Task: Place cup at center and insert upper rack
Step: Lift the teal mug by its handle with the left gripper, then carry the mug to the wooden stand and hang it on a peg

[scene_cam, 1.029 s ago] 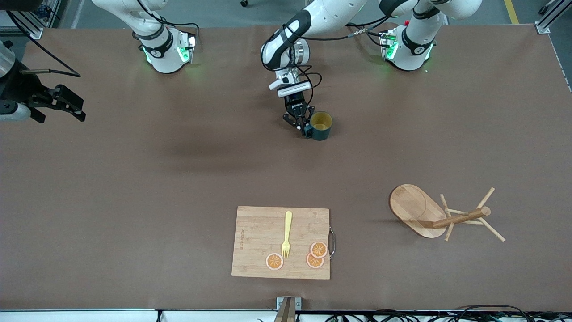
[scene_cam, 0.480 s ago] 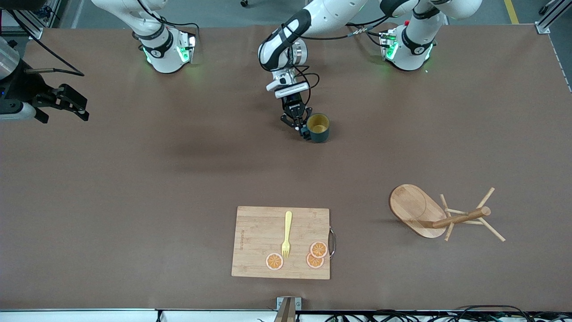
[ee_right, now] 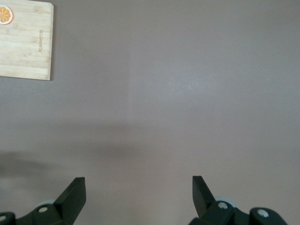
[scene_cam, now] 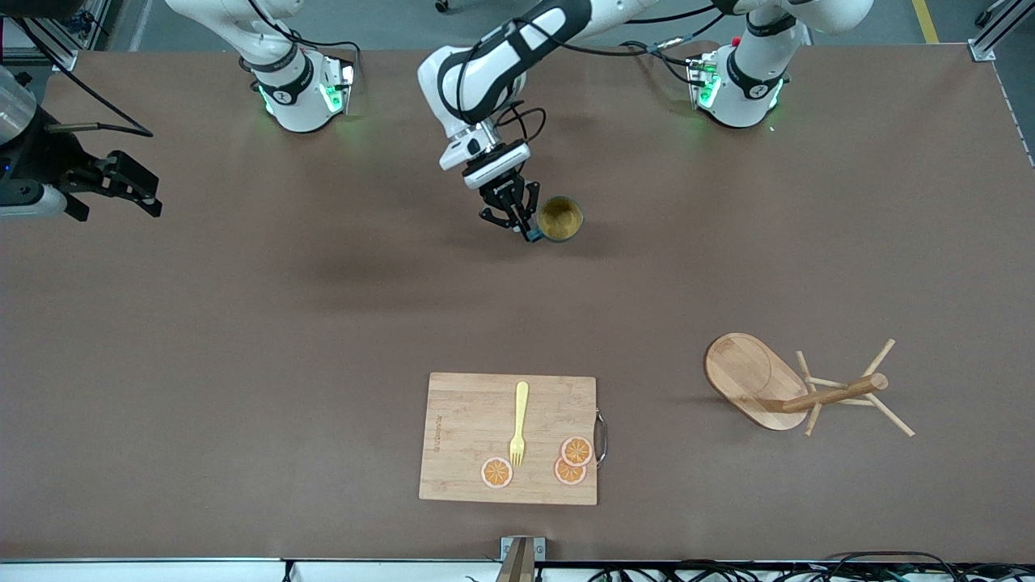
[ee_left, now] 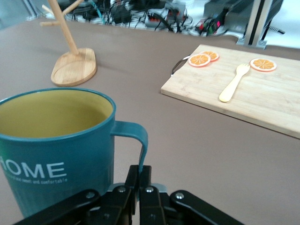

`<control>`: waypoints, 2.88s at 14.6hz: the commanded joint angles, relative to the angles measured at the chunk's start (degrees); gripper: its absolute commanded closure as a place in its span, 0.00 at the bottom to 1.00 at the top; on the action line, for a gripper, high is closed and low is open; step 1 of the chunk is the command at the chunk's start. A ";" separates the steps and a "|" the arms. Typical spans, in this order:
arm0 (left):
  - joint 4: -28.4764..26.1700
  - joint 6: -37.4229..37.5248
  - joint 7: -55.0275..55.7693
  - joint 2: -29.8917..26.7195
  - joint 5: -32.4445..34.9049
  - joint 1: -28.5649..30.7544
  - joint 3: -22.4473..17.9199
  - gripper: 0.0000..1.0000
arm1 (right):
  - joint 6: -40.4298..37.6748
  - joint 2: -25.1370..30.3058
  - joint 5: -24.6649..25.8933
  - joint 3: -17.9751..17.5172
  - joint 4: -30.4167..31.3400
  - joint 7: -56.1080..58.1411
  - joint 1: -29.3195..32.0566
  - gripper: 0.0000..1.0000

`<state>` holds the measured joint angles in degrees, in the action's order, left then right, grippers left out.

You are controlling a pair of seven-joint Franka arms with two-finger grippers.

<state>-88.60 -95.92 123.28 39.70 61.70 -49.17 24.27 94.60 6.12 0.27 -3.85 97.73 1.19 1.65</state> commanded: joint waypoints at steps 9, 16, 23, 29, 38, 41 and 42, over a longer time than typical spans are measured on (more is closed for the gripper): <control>9.59 -17.00 -15.34 -10.60 -35.91 20.84 0.87 1.00 | -1.08 1.18 0.96 0.07 0.35 0.13 -0.15 0.00; 9.24 -18.60 -23.17 -13.07 -57.46 35.17 0.87 1.00 | -1.52 1.18 0.96 0.07 0.35 0.05 -0.15 0.00; 8.89 -18.60 -32.84 -14.04 -71.18 46.69 0.87 1.00 | -1.61 1.09 0.96 0.16 0.26 0.05 0.02 0.00; 8.18 -18.69 -34.68 -13.16 -82.95 56.19 0.69 0.99 | -1.61 1.18 0.96 0.25 0.26 0.05 0.02 0.00; 8.27 -27.13 -40.03 -8.86 -86.66 63.75 0.69 0.98 | -1.52 1.18 0.96 0.33 0.26 0.05 0.02 0.00; 8.27 -27.39 -42.93 -8.15 -86.66 65.16 0.52 0.98 | -1.52 1.09 0.96 0.33 0.26 0.05 0.11 0.00; 8.27 -27.39 -43.64 -7.80 -86.66 65.77 0.60 0.98 | -1.52 1.09 0.96 0.33 0.26 0.05 0.11 0.00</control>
<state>-80.02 -122.73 81.90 31.89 -23.74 15.18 24.35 93.49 6.15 0.27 -3.46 97.59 1.18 1.69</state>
